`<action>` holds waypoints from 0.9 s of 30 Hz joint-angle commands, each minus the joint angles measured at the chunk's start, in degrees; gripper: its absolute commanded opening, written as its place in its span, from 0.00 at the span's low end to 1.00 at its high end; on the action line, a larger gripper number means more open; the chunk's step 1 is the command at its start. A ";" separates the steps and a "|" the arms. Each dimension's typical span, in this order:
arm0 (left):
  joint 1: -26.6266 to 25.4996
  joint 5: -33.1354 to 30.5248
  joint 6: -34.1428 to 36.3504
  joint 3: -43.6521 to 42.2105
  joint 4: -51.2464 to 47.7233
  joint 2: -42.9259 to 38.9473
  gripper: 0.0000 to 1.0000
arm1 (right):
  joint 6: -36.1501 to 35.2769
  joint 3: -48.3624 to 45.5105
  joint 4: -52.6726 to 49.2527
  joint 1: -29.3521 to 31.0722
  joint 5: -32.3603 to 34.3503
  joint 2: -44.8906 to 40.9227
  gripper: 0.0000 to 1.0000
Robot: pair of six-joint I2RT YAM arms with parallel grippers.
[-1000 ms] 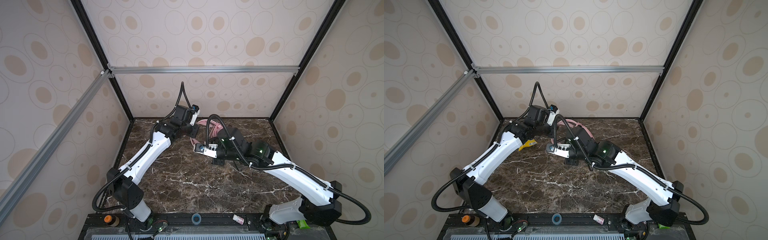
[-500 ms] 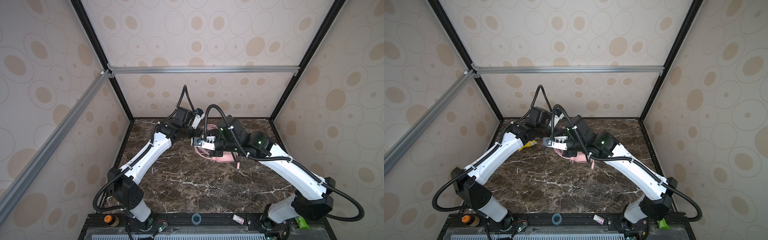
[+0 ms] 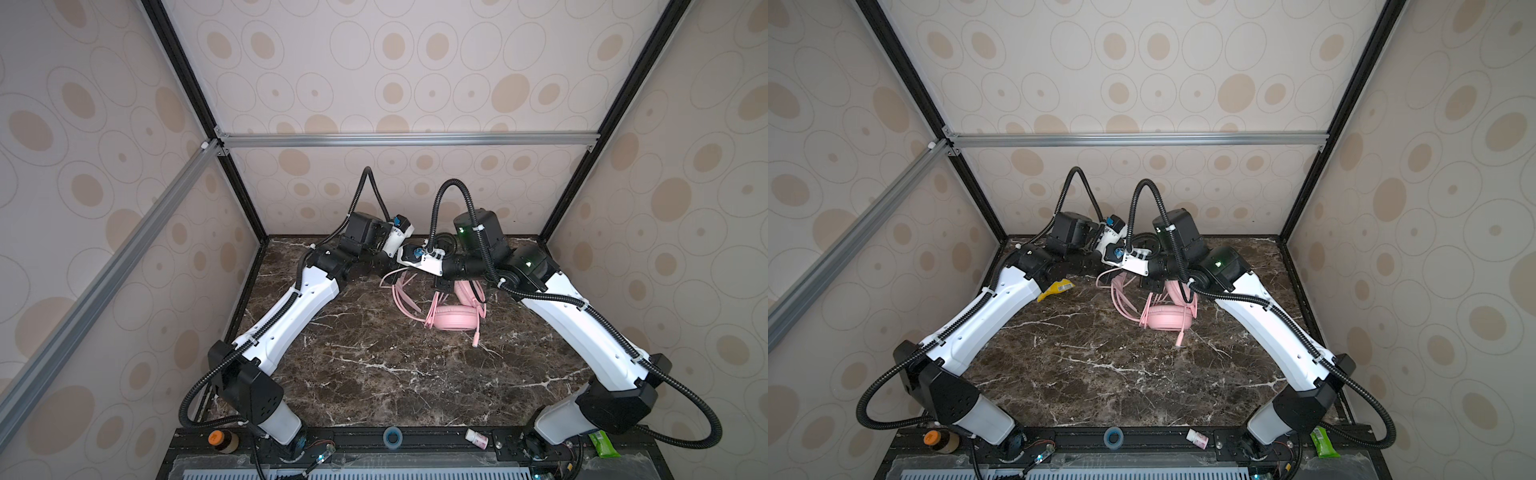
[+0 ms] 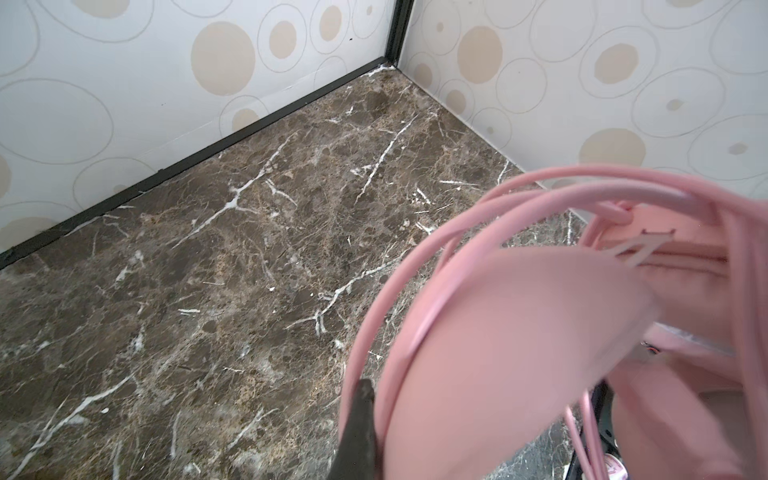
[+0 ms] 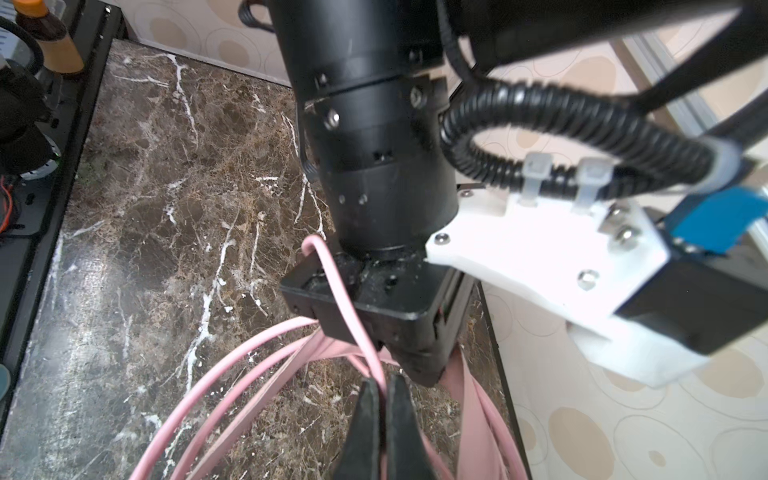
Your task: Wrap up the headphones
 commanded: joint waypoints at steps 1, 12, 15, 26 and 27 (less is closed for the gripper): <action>-0.17 7.21 -2.11 2.54 3.21 -2.52 0.00 | 1.36 -1.75 1.69 -1.06 -3.12 -1.63 0.00; 0.25 -5.51 -3.72 0.44 3.04 -2.33 0.00 | 1.97 3.99 -2.53 2.32 -3.22 -2.87 0.00; 0.30 -9.29 -5.32 1.74 4.41 -1.38 0.00 | 0.95 4.74 -4.94 6.49 -0.09 -2.77 0.00; 1.93 -23.52 -9.33 6.55 4.37 0.20 0.00 | 1.71 0.94 -10.47 14.07 6.58 -5.55 0.00; 1.97 -24.32 -9.52 6.48 4.67 -0.19 0.00 | 2.18 -0.45 -10.50 14.18 6.84 -6.33 0.00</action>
